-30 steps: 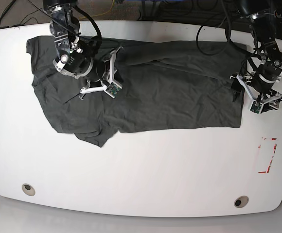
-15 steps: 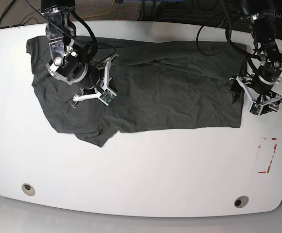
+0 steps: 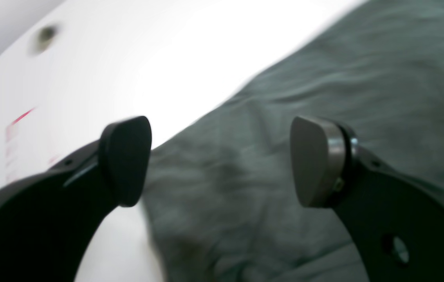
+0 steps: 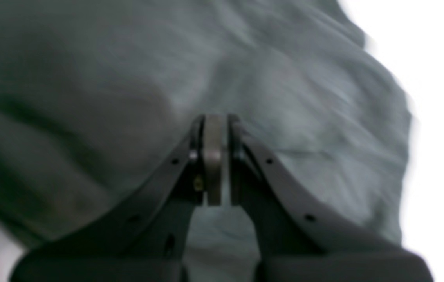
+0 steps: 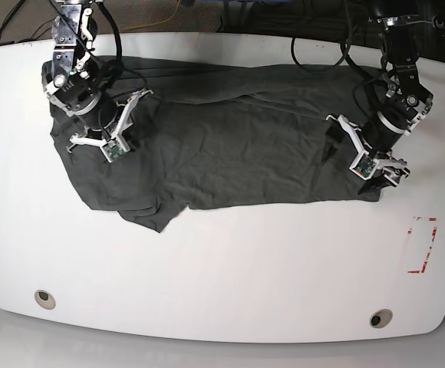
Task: Layout the t-shirt on the table in an organized manner, then fold the t-shirt properly
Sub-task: 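Lower both grippers to the shirt's hem-side edge and grasp it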
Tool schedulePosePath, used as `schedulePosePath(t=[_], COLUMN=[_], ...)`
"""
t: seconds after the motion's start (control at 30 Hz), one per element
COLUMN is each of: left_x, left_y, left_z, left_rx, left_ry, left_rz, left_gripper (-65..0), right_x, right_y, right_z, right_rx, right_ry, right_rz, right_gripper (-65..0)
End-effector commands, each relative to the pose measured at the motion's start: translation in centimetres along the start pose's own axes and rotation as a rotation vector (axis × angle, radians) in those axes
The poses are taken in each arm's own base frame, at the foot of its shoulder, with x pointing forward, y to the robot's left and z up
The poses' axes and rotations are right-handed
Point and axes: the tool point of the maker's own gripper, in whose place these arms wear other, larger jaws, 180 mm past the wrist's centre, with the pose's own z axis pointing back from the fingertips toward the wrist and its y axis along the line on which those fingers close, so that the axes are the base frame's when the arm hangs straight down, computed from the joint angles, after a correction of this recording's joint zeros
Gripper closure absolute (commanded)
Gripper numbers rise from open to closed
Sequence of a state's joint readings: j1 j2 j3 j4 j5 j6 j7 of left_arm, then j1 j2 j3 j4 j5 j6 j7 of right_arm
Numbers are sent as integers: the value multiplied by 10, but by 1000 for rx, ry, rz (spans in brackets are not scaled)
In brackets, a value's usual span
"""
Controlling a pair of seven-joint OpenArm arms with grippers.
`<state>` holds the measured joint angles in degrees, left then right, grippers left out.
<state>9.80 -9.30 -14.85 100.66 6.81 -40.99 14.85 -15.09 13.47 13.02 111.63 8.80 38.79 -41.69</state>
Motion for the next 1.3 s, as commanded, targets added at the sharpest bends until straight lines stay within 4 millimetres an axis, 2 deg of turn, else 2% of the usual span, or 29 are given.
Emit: schedulePosePath(t=[0.0, 0.13, 0.17, 0.27, 0.37, 0.57, 0.87, 0.97, 1.07, 1.27], left_x=[11, 10, 9, 6, 0, -7, 0, -2, 0, -4], left_y=[13, 27, 32, 40, 46, 61, 73, 73, 74, 74], left_z=[-2, -11, -14, -21, -28, -41, -48, -47, -47, -45], left_rx=[28, 73, 89, 104, 116, 134, 146, 145, 150, 150], left_ry=[-45, -43, -40, -34, -10, 62, 103, 117, 114, 121], left_rz=[-1, 30, 43, 64, 86, 113, 104, 104, 103, 101], left_gripper=[-523, -525, -527, -527, -528, -528, -532, -580, -650, -650], right_x=[15, 10, 10, 8, 7, 4, 2, 2, 5, -2], right_y=[-31, -61, -74, -100, -121, -160, -207, -219, -229, -233], right_z=[7, 7, 7, 7, 2, -11, -40, -47, -52, -63], right_rx=[-77, -142, -167, -217, -244, -267, -243, -232, -224, -200], right_ry=[-80, -76, -78, -85, -92, -82, -71, -64, -70, -72], right_rz=[-35, -80, -99, -149, -198, -273, -431, -476, -515, -585], right_gripper=[-39, -120, -166, -252, -304, -326, -328, -330, -369, -485])
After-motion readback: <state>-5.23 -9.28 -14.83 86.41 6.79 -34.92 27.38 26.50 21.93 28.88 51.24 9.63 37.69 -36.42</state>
